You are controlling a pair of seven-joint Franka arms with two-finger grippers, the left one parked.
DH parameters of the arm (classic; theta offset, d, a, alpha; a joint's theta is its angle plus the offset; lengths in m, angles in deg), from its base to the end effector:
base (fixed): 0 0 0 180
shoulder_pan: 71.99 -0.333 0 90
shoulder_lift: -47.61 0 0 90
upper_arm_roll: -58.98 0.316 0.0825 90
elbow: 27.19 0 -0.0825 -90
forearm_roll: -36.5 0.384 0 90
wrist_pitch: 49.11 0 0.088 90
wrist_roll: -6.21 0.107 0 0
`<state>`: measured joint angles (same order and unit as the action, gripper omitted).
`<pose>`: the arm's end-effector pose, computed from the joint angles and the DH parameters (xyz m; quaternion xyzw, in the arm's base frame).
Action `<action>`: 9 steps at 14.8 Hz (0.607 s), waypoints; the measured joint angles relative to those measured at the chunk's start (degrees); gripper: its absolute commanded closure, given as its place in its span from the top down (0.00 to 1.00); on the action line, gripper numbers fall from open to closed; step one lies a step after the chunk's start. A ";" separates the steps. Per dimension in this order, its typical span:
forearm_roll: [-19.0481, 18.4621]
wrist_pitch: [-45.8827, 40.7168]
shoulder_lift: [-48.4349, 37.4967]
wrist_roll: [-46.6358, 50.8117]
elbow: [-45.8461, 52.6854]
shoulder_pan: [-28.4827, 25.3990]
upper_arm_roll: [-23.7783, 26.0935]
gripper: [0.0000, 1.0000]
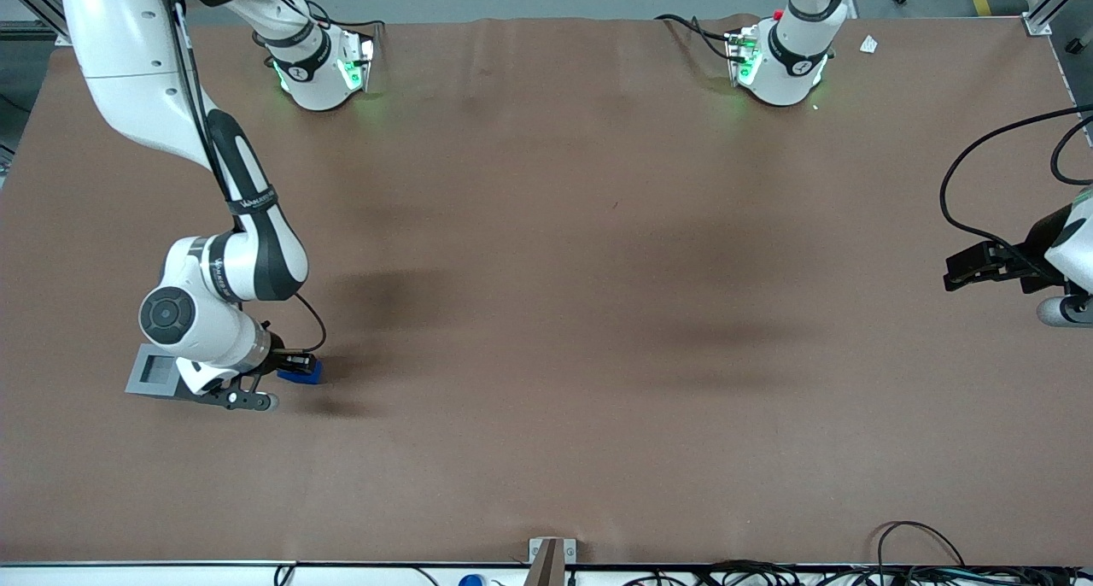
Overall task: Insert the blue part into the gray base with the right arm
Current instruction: 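Carry the blue block over the gray base's opening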
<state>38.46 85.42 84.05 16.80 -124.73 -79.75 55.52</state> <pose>0.6745 0.0553 0.2254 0.9981 -0.0608 0.0062 0.0049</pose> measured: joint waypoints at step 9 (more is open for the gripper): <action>-0.07 -19.08 -1.01 -7.26 14.30 6.77 -0.57 0.01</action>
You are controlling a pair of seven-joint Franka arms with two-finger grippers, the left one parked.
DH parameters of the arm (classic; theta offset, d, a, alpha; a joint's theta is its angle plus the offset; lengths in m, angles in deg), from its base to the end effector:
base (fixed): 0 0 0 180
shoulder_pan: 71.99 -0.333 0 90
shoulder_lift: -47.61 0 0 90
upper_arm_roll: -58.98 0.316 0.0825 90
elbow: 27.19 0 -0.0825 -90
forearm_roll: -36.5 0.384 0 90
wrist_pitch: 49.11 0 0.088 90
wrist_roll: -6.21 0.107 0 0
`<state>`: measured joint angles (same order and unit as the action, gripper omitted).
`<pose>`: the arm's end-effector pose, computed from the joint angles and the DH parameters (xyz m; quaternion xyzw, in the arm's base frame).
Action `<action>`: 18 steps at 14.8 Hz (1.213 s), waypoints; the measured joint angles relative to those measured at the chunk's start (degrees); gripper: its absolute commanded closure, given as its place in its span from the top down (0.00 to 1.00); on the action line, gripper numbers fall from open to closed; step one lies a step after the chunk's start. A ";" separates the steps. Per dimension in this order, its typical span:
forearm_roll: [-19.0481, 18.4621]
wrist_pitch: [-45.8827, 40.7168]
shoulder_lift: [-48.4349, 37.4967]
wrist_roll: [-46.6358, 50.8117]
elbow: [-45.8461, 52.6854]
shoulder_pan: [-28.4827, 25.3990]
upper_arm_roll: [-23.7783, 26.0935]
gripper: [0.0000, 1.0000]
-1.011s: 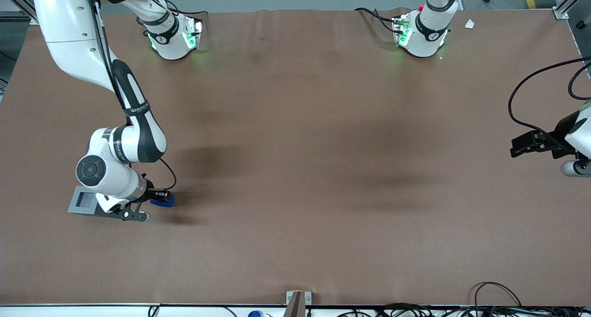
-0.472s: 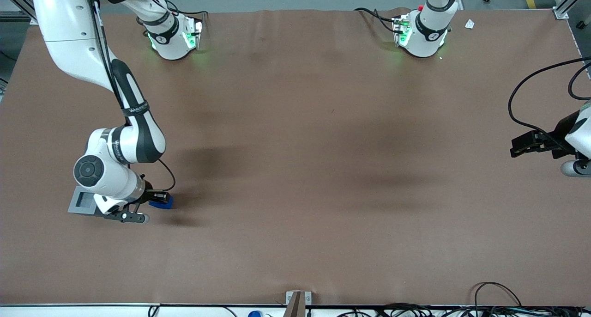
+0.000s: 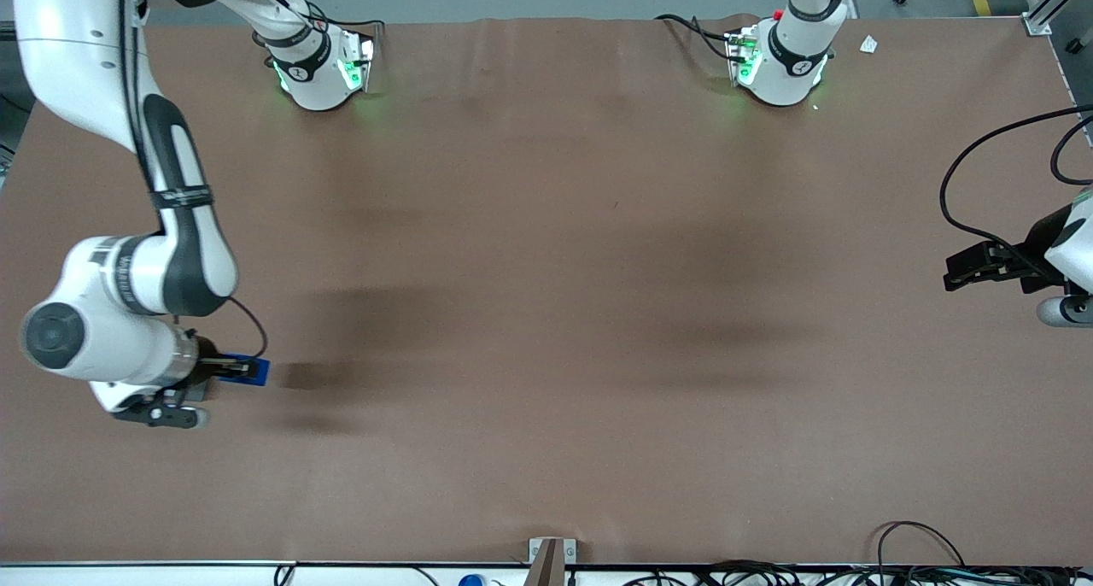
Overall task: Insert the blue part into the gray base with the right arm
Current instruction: 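Carry the blue block over the gray base's opening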
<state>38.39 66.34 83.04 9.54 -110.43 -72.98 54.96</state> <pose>0.7083 -0.0269 0.3198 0.9980 -0.0570 -0.0273 0.0059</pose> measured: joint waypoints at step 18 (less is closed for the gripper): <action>0.01 -5.09 0.81 -23.41 3.40 13.05 0.12 0.01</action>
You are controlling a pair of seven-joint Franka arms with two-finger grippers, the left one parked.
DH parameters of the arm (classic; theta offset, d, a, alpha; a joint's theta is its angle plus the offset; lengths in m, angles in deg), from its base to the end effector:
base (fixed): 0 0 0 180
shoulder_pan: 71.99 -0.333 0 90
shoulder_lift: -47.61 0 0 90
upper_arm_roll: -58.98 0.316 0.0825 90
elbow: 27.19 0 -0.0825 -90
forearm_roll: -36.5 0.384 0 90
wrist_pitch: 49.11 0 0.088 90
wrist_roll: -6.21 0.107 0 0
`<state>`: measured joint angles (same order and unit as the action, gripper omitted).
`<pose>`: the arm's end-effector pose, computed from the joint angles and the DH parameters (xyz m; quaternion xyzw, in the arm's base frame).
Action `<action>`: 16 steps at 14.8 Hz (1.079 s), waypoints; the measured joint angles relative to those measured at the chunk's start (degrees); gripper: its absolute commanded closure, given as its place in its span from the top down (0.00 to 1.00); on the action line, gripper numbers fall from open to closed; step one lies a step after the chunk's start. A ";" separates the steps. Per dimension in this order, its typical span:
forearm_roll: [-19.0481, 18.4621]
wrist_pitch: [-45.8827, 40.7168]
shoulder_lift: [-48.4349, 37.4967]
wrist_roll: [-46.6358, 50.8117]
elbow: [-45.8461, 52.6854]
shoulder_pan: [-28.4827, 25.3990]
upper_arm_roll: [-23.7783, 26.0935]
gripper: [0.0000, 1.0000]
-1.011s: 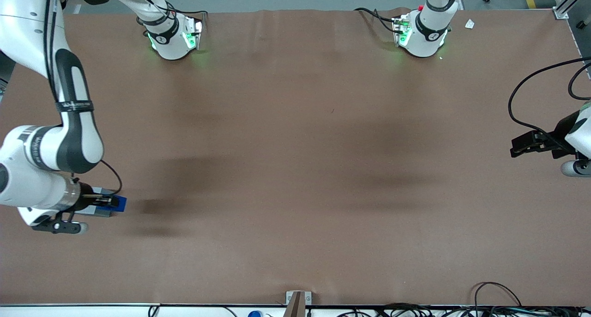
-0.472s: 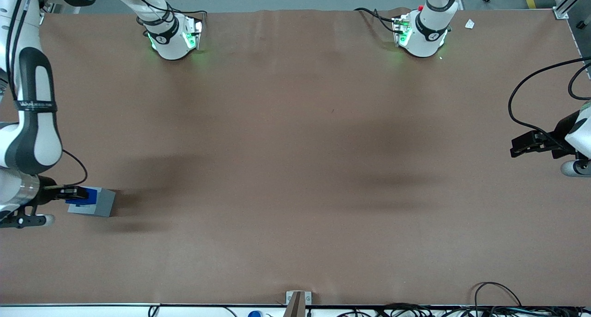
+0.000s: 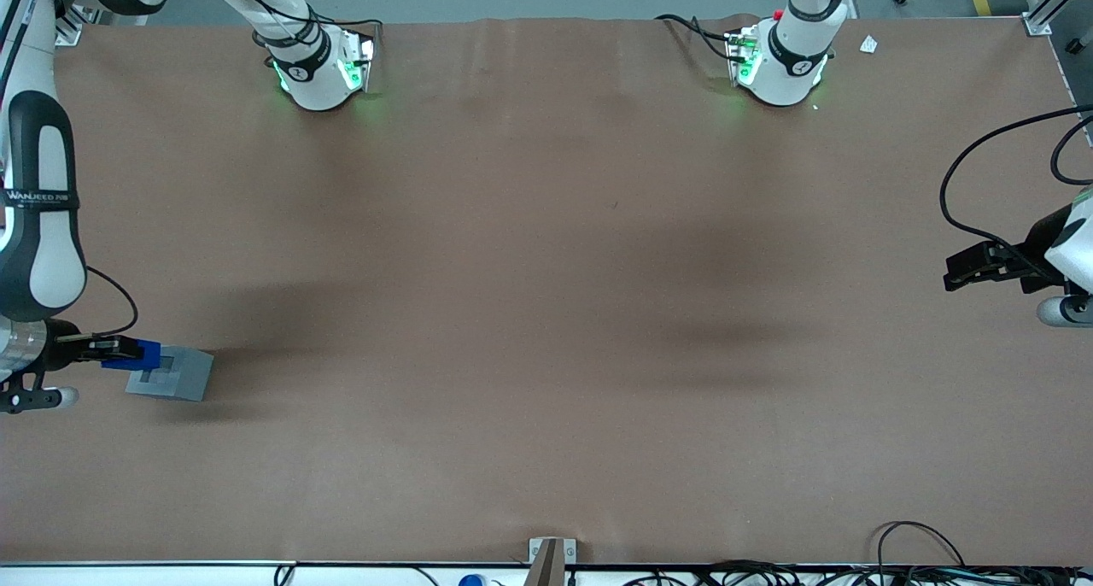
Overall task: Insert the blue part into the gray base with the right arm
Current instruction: 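Carry the blue block over the gray base's opening, then lower the blue block into the gray base's opening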
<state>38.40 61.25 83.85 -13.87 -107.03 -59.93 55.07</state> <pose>0.6871 -0.1846 0.3299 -0.9982 -0.0349 0.0484 0.0102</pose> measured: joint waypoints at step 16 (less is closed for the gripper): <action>0.03 2.73 1.25 7.39 -0.78 0.07 0.21 0.01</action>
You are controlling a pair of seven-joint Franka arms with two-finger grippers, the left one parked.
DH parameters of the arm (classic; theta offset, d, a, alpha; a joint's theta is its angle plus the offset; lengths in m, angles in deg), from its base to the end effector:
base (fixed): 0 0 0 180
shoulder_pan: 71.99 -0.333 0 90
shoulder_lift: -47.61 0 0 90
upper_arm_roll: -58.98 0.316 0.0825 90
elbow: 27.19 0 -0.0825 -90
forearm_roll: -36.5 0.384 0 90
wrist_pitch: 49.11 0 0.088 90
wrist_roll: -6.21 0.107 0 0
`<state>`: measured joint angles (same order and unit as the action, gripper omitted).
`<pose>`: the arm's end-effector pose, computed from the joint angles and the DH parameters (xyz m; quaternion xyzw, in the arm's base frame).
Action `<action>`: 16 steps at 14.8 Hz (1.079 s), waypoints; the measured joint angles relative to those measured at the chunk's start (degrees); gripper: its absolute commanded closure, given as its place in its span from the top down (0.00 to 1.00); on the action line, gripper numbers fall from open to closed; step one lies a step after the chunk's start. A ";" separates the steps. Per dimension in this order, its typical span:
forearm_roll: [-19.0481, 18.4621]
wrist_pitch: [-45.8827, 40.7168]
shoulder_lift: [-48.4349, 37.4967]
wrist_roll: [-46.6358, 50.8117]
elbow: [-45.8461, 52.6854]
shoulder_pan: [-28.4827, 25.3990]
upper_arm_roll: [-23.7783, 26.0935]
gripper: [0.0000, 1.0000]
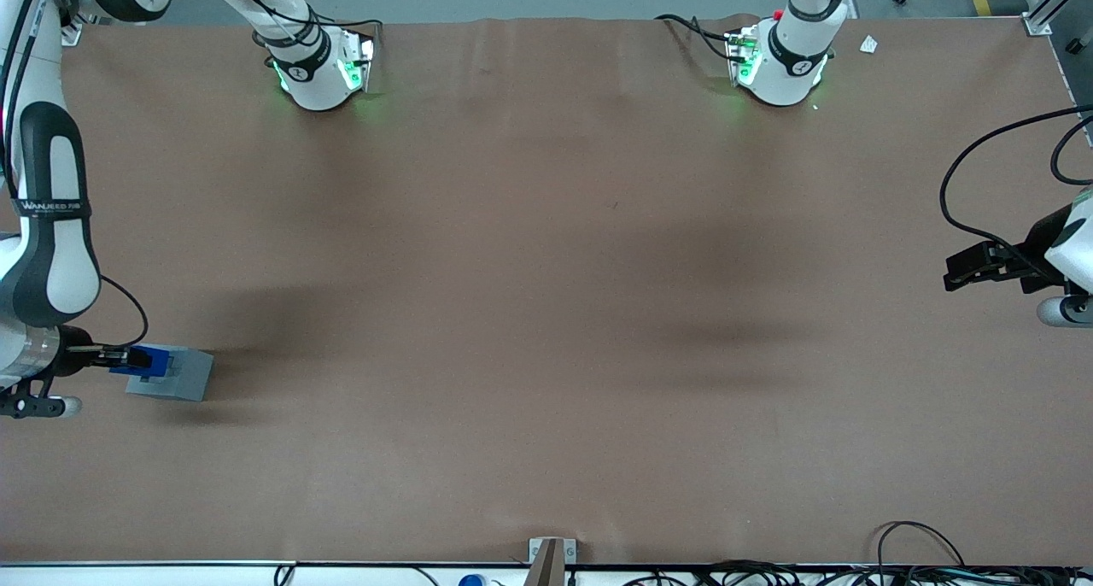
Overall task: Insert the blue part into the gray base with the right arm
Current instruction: 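Lower the blue block into the gray base's opening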
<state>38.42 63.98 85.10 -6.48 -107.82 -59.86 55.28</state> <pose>0.6895 -0.1843 0.3117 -0.9986 0.0288 0.0430 0.0060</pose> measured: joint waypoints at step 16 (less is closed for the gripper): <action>0.23 1.28 0.91 4.00 -0.21 1.09 -0.02 0.01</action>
<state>38.65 65.25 86.00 -2.48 -108.03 -58.77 55.26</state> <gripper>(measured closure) 0.493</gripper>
